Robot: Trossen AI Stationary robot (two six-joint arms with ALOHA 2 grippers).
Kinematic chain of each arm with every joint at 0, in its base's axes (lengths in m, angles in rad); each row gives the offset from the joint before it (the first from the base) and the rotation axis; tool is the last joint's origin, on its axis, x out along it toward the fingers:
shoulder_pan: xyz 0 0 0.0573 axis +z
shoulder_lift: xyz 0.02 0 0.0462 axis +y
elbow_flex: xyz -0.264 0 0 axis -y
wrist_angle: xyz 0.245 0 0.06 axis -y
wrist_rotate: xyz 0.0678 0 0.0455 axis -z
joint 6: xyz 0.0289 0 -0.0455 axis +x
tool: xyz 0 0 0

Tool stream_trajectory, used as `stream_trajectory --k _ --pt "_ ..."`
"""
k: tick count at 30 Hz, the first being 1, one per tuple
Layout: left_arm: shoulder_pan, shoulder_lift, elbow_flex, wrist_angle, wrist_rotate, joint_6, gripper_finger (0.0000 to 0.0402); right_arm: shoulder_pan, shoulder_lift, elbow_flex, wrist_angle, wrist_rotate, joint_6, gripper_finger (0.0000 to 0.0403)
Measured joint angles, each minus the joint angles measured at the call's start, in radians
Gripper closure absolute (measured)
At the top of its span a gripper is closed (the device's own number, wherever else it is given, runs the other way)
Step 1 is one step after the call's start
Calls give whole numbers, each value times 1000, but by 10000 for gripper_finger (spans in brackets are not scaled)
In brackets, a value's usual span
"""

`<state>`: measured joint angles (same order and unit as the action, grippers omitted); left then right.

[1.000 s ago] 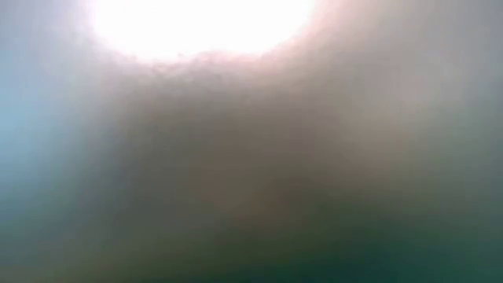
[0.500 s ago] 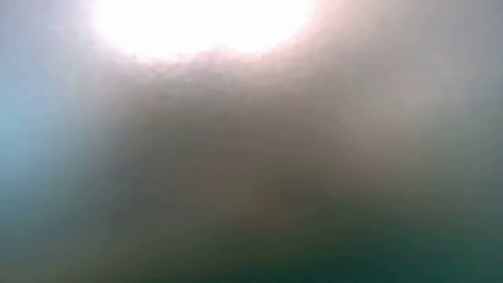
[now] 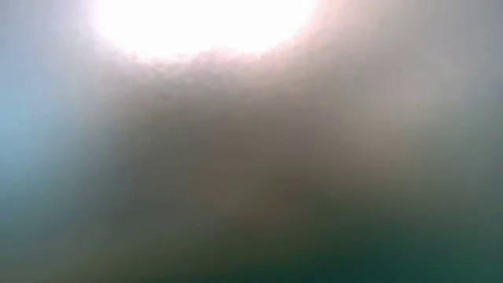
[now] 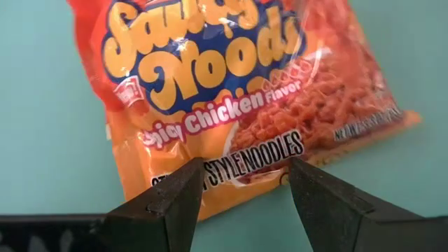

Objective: Sort Maruchan noodles
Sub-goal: Put the top red noodle pack into the orange bin

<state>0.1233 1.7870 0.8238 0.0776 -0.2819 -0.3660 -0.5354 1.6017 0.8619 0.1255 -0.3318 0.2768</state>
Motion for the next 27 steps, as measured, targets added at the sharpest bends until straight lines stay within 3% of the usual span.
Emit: stream_trajectory --k 6,27 --pt "25 0 -1 -2 -23 52 206 0 40 0 21 -69 4 132" --pt "50 0 -2 60 4 90 206 8 143 0 182 -80 65 133"
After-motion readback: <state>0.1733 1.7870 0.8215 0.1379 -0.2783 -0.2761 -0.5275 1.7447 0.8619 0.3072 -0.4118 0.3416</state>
